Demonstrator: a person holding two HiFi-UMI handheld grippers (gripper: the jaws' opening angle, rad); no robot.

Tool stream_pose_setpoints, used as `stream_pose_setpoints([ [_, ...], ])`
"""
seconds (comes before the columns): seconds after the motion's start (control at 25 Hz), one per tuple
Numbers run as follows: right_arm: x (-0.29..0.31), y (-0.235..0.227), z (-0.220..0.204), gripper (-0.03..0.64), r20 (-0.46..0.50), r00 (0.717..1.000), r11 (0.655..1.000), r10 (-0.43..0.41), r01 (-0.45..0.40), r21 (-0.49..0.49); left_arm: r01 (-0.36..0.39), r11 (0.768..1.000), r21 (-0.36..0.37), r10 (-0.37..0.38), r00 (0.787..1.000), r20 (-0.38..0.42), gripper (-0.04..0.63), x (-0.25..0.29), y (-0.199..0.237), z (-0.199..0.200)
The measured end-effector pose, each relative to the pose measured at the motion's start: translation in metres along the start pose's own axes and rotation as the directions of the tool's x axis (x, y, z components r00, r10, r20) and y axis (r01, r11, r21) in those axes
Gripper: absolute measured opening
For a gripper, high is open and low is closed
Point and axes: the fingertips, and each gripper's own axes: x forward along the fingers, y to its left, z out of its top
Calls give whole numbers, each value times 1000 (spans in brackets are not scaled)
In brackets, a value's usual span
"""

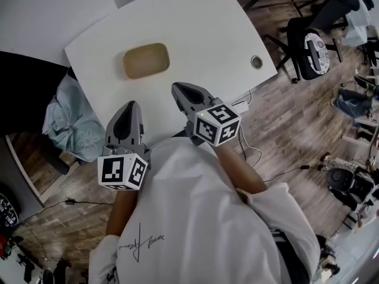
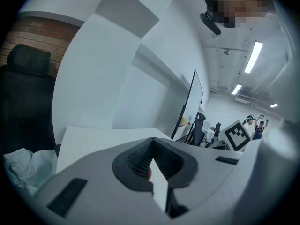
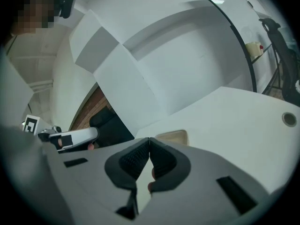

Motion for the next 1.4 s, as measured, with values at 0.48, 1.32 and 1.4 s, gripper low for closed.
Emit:
stream_pose_setpoints([
  [0.48,33,-36,-24,21,-49,998,986,26,-17,166,-3,1000,-9,3,1000,-15,8,14,-4,-4],
  [1.32,67,-92,-57,75,-67,997,910,35,-4,414,-26,1000,-1,26,997,-72,8,14,2,-6],
  [1.4,70,-96,-60,76,-64,997,893,31,1,450,-30,1000,0,30,996,-79,8,13,3,-6],
])
